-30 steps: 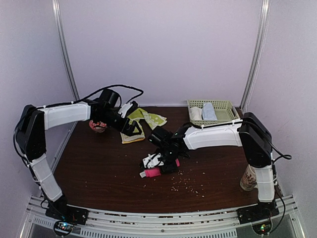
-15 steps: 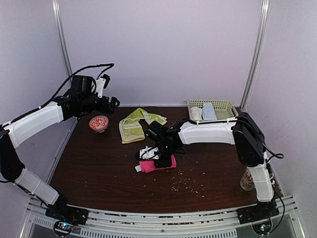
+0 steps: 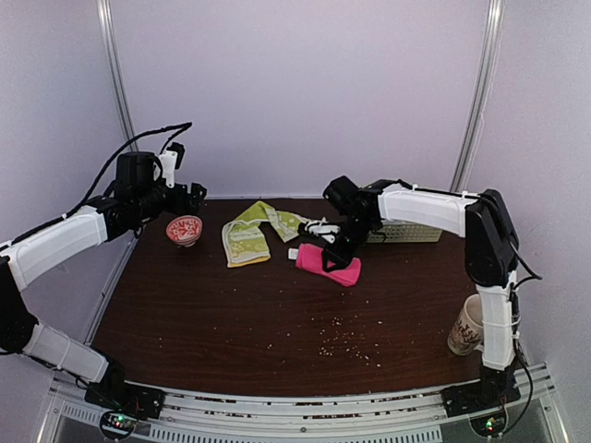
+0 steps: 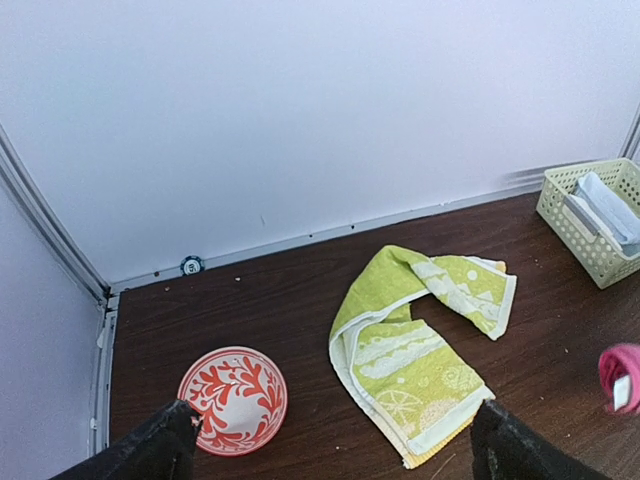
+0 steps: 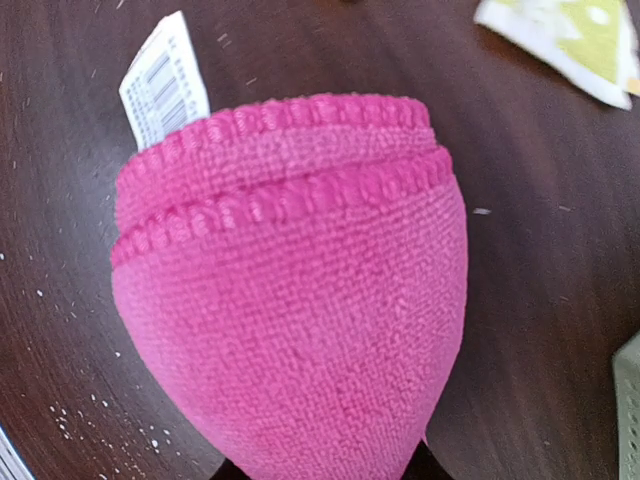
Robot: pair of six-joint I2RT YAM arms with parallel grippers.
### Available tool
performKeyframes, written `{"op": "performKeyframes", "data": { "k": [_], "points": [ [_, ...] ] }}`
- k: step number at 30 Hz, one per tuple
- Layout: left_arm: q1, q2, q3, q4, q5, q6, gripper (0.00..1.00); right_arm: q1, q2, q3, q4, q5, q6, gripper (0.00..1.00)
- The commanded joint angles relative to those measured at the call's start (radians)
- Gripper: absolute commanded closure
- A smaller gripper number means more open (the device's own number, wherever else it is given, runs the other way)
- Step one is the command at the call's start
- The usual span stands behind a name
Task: Roll the towels
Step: Pick up the towel from the center of the board, then place the towel in the storage box.
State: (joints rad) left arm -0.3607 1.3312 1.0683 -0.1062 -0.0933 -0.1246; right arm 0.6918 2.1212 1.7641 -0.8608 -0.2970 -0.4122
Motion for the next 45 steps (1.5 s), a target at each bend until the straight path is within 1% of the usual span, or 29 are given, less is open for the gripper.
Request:
{"op": "performKeyframes", "data": {
  "k": [1, 3, 5, 8, 12, 18, 23, 29, 45],
  "points": [
    [0.005, -0.005, -0.001, 0.061, -0.013, -0.012, 0.03, -0.138, -0.093, 0.082, 0.013, -0.074, 0.11, 1.0],
    [0.007, -0.007, -0.004, 0.063, -0.017, -0.014, 0.03, -0.211, -0.099, 0.125, 0.014, -0.119, 0.154, 1.0],
    [0.009, -0.007, -0.007, 0.067, -0.016, -0.014, 0.03, -0.279, -0.109, 0.154, 0.039, -0.127, 0.209, 1.0],
    [0.011, -0.006, -0.011, 0.07, -0.013, -0.019, 0.03, -0.379, -0.108, 0.184, 0.091, -0.086, 0.306, 1.0],
    [0.013, 0.001, -0.011, 0.071, -0.01, -0.021, 0.03, -0.488, -0.062, 0.241, 0.116, 0.014, 0.415, 1.0],
    [0.015, 0.012, -0.011, 0.077, -0.01, -0.02, 0.04, -0.581, 0.014, 0.264, 0.137, 0.058, 0.516, 1.0],
    [0.021, 0.031, -0.005, 0.073, 0.007, -0.018, 0.05, -0.603, 0.092, 0.339, 0.127, 0.171, 0.586, 1.0],
    [0.023, 0.047, -0.002, 0.074, 0.034, -0.019, 0.06, -0.606, 0.173, 0.378, 0.12, 0.297, 0.656, 1.0],
    [0.038, 0.083, 0.026, 0.054, 0.071, -0.014, 0.07, -0.611, 0.322, 0.438, 0.117, 0.335, 0.677, 1.0]
  ]
}}
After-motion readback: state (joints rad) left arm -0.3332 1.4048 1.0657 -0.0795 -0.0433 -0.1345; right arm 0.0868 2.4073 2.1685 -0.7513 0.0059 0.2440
